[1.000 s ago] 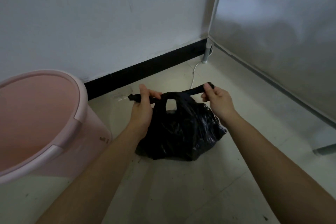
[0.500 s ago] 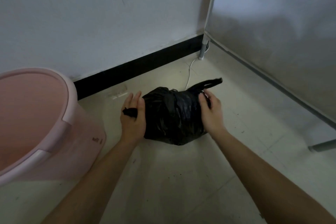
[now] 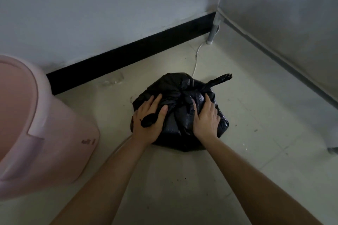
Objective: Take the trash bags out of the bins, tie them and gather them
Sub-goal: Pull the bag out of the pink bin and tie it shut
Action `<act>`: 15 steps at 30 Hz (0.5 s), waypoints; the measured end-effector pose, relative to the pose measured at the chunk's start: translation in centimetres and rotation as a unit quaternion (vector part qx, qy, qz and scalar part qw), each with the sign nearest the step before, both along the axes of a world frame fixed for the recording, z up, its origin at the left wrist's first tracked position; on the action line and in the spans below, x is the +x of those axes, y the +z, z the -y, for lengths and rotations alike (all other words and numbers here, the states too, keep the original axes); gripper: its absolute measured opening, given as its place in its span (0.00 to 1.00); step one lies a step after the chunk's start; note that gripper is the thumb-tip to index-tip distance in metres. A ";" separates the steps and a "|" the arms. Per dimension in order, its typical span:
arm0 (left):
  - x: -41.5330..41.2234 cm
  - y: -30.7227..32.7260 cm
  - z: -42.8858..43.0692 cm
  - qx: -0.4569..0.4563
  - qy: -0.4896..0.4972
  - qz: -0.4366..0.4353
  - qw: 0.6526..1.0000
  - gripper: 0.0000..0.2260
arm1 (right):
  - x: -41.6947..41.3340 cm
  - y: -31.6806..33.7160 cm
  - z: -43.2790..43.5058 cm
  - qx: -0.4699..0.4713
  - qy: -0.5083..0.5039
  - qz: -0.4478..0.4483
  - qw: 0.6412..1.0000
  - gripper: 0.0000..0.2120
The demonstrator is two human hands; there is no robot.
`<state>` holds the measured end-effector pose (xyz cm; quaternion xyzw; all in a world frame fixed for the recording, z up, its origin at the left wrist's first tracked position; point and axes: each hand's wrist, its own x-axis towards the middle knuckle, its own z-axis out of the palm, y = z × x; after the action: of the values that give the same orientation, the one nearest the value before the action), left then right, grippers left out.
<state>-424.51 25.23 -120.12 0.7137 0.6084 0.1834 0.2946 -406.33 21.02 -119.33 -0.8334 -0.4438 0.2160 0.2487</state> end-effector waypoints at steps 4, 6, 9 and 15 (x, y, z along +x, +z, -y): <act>0.9 -1.1 0.8 0.015 0.008 -0.018 1.000 0.30 | 0.4 -2.2 0.4 -0.050 0.074 0.039 0.995 0.27; 1.0 -1.8 1.0 0.031 0.006 -0.030 0.999 0.31 | 0.7 -2.8 0.5 -0.065 0.084 0.016 0.994 0.28; 1.1 -2.9 1.1 0.045 -0.006 -0.037 0.998 0.30 | 1.1 -2.4 0.0 -0.062 0.069 -0.071 0.993 0.41; 0.5 -3.5 1.8 0.050 -0.047 -0.057 0.996 0.29 | 2.8 -0.1 -2.1 -0.040 -0.078 -0.483 0.871 0.37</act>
<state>-424.00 23.38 -123.58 0.7645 0.5801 0.1586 0.2321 -403.57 23.15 -119.44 -0.6662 -0.1929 0.5893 0.4144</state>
